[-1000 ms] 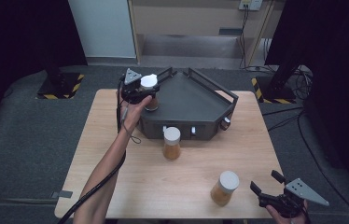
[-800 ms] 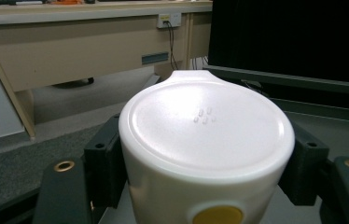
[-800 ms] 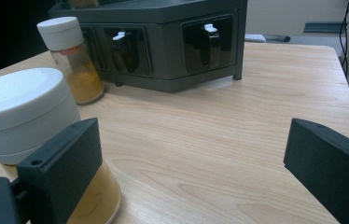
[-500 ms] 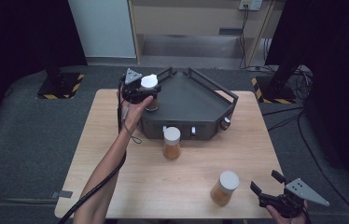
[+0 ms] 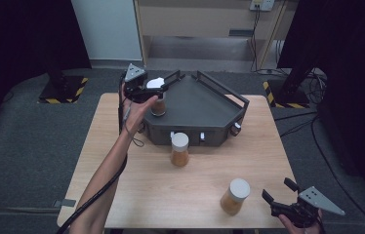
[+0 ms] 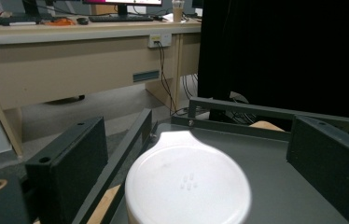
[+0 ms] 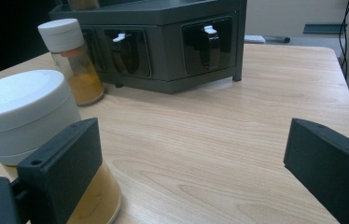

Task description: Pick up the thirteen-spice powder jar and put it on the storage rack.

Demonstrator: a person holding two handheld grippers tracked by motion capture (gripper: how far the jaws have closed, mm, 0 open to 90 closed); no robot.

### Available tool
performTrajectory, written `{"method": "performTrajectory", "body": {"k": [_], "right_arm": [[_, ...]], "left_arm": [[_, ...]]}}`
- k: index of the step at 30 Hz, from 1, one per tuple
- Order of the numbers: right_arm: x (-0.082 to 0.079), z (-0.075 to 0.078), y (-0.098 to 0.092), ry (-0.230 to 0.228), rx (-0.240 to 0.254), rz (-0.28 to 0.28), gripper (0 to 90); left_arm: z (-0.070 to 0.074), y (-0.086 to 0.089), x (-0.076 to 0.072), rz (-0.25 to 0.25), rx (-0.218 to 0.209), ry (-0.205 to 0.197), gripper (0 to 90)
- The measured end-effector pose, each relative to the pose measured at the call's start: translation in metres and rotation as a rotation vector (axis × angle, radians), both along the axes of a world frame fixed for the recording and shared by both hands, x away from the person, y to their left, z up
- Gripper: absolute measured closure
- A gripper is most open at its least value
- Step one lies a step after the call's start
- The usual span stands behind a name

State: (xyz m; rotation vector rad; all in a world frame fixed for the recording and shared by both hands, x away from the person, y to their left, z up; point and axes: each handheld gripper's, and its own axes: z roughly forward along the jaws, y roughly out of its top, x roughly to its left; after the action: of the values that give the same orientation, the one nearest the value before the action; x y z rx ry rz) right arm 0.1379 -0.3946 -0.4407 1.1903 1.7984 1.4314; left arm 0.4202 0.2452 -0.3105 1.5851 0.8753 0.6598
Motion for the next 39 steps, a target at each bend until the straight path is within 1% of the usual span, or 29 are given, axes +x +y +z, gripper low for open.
{"method": "performTrajectory", "body": {"k": [5,9,15,18,23,29,36,39], "right_arm": [[0.0,0.0,0.0,-0.002,-0.002,0.001,4.1],[0.0,0.0,0.001,-0.001,-0.003,0.001,4.1],[0.0,0.0,0.001,0.0,-0.001,0.0,4.1],[0.0,0.0,0.001,0.001,-0.001,0.0,4.1],[0.0,0.0,0.001,0.002,0.0,-0.001,4.0],[0.0,0.0,0.001,0.001,-0.002,-0.001,4.0],[0.001,0.0,0.001,0.001,-0.002,0.001,4.0],[0.001,0.001,0.002,0.001,-0.004,0.001,4.0]], "left_arm": [[0.013,0.007,-0.007,-0.027,0.002,-0.013,3.3],[0.022,0.01,-0.013,-0.05,0.02,-0.019,3.2],[0.029,0.012,-0.024,-0.082,0.027,-0.017,2.8],[0.032,0.014,-0.03,-0.097,0.022,-0.021,2.8],[0.033,0.017,-0.04,-0.128,0.009,-0.024,2.8],[0.032,0.023,-0.053,-0.159,0.011,-0.03,2.8],[0.024,0.035,-0.07,-0.197,0.002,-0.035,2.7],[0.019,0.039,-0.077,-0.212,-0.013,-0.038,2.7]]}}
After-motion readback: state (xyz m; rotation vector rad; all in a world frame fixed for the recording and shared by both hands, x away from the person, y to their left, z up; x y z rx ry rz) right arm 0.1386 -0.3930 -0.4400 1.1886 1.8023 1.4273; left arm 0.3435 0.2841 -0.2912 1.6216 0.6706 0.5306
